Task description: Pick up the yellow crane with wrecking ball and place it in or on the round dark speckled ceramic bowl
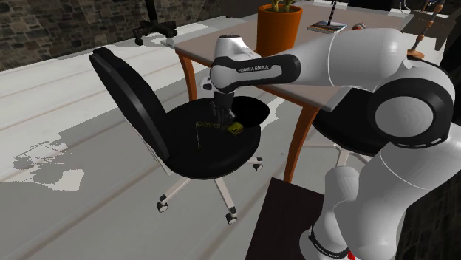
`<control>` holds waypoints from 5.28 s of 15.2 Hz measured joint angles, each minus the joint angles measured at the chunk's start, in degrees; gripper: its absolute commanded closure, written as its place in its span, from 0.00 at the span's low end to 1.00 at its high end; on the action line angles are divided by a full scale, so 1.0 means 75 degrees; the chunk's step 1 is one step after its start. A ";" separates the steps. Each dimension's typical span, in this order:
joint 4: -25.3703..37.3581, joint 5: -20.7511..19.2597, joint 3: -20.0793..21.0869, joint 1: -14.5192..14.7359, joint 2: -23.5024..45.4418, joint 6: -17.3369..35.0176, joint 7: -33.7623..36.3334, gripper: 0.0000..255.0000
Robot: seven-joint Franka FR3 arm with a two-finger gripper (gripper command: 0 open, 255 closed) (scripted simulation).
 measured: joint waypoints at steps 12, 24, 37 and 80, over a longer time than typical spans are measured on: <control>0.1071 -0.0129 0.0104 0.0012 -0.0191 -0.1211 0.0205 1.00; 0.2451 -0.0033 0.0114 0.0061 -0.0034 -0.2465 0.0277 1.00; 0.4349 0.1296 -0.1510 -0.1158 0.1860 -0.3409 -0.2549 1.00; 0.2224 0.2977 -0.0790 -0.0782 0.2245 -0.1075 0.1240 0.00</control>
